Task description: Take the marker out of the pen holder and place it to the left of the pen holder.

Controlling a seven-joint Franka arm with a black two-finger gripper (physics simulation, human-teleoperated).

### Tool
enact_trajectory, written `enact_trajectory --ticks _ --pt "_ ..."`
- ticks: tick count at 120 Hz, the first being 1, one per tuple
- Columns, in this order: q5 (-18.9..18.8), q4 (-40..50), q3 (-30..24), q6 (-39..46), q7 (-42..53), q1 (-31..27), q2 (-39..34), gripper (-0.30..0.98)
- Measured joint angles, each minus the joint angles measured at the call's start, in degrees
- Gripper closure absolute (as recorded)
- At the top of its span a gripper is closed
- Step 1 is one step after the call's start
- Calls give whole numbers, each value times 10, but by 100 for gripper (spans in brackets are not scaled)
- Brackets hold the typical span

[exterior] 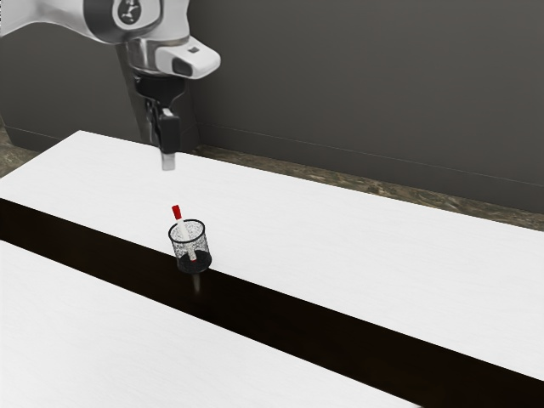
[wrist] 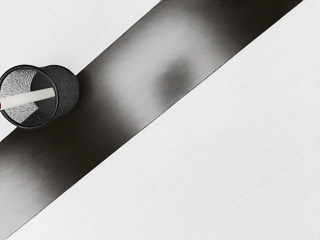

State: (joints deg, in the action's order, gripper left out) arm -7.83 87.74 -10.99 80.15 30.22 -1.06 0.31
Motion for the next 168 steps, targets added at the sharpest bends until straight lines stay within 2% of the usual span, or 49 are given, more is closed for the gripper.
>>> enact_trajectory --ticks 61,73,81,91,101,111,133,150,157,168 --pt "9 -1 1 0 11 24 1 0" --pt "6 -21 -3 -2 45 23 -3 0" --pt "2 -21 -6 -8 102 22 6 0" --pt "1 -23 -4 3 209 17 60 0" --pt "-6 -37 -1 30 321 -27 147 0" --pt "-8 -48 1 79 427 -40 230 0" --pt "-11 -67 1 145 619 -44 265 0" --pt "9 -153 1 168 750 -70 344 0" --pt "18 -158 14 174 799 -83 352 1" --pt "59 -154 45 180 867 -94 347 1"
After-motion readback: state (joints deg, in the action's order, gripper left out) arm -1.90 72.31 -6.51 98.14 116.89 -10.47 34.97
